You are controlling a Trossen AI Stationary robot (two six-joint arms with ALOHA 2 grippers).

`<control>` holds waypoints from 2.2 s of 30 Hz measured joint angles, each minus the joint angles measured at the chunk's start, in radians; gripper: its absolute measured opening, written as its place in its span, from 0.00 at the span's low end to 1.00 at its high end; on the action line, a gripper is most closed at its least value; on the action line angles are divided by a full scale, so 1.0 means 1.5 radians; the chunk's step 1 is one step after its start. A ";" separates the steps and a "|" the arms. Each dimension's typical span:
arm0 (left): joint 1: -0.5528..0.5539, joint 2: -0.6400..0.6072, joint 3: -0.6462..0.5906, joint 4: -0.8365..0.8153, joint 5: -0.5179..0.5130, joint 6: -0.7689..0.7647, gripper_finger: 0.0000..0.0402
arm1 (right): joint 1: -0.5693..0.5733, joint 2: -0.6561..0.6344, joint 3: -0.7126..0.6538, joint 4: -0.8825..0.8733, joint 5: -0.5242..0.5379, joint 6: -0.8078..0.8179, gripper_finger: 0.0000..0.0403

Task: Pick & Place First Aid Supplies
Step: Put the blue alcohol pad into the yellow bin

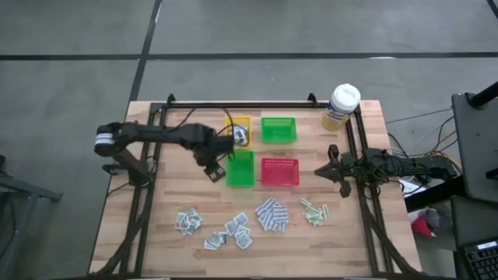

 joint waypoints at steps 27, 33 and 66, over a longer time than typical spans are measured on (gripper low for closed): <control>-0.295 -0.069 -0.157 0.238 0.024 -0.070 0.40 | 0.000 0.000 0.000 0.000 0.000 0.000 0.07; -0.335 -0.069 -0.157 0.266 0.024 -0.006 0.40 | 0.000 0.000 0.000 0.000 0.000 0.000 0.07; -0.380 -0.069 -0.157 0.335 0.011 0.195 0.40 | 0.000 0.000 0.000 0.000 0.000 0.000 0.07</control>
